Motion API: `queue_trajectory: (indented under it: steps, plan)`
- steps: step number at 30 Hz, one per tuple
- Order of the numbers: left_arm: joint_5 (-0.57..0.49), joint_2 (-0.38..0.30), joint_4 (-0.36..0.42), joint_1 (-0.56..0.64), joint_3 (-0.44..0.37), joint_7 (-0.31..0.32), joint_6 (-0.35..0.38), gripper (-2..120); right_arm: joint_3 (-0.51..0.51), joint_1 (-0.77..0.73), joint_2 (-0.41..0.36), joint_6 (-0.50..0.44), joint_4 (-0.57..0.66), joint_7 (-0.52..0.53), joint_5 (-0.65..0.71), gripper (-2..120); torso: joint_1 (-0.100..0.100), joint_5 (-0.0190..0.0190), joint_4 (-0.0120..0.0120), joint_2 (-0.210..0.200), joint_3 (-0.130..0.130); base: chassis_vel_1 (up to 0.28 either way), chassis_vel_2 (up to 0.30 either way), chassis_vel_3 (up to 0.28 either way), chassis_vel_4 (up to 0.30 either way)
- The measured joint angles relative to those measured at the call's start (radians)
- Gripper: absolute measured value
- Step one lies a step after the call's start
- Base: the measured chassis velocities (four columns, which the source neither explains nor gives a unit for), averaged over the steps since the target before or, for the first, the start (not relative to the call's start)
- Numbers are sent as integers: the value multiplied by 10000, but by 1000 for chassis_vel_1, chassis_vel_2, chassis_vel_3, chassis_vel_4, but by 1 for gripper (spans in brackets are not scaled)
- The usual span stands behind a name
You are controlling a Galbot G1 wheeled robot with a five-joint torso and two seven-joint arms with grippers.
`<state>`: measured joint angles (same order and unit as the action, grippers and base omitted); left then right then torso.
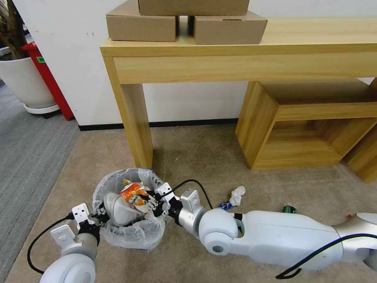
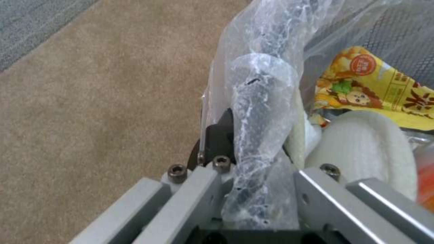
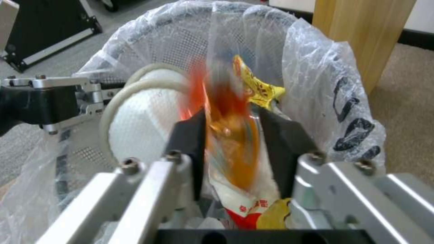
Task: Pick up the trash bin and place the garbage on the floor into it.
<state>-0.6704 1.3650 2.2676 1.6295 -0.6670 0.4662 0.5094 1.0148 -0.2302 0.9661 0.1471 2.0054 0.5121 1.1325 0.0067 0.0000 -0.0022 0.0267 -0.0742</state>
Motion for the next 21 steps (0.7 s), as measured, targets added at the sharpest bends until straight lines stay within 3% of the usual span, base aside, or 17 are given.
queue_trajectory:
  steps: [14, 21]
  plan:
    - [25, 20, -130, -30, 3, -11, -1, 1, -836, -314, -91, -90, 417, -115, -16, 92, 0, 0, 0, 0, 0, 0, 0, 0, 0]
    - [50, 43, -97, 18, -33, -12, -1, 1, -1659, -815, -31, -305, 451, -267, -97, 100, 0, 0, 1, 0, 0, 0, 0, 0, 0]
